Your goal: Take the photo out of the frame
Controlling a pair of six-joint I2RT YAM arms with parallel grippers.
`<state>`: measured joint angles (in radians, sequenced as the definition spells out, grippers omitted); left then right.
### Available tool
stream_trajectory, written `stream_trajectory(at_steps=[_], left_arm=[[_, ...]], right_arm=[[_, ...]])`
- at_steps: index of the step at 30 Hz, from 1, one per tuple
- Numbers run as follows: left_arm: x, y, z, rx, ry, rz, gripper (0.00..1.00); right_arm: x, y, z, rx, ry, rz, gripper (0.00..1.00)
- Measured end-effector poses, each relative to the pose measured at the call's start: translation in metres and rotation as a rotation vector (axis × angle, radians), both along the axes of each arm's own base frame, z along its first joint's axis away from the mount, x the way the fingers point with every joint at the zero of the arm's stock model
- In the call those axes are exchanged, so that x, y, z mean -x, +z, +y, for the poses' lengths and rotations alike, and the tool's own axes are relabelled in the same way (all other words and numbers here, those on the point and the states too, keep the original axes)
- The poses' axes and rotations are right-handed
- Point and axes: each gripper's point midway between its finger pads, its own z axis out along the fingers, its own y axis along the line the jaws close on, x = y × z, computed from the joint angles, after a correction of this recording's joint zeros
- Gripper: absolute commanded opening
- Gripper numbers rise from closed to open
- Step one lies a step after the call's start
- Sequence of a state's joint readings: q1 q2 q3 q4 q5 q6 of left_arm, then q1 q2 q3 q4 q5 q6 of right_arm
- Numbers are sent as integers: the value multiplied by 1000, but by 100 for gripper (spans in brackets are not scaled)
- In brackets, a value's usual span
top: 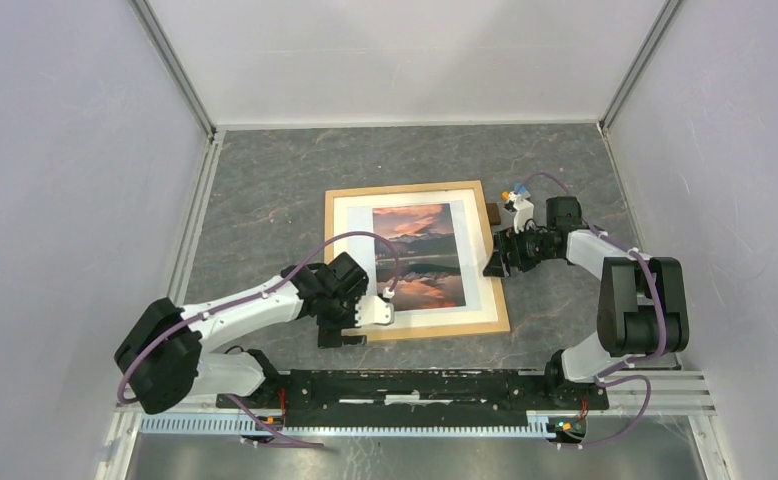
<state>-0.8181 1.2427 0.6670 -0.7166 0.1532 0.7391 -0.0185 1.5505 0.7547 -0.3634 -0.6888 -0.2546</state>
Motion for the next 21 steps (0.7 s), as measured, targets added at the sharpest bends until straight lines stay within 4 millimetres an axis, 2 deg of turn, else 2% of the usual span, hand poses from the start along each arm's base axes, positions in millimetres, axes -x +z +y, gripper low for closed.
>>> stream_trajectory(at_steps=[6,14,17,21], left_arm=[[-17,-7,8,-40,81,-45,99],[-55,-8,23,-7,253,-77,95],[-60,-7,27,8,285,-75,91],[-57,-1,22,61,281,-50,84]], right_arm=[[1,1,2,-13,6,-3,86],[-2,2,11,-61,0,22,86],[-6,3,20,-82,13,31,85],[-9,4,28,-100,21,39,86]])
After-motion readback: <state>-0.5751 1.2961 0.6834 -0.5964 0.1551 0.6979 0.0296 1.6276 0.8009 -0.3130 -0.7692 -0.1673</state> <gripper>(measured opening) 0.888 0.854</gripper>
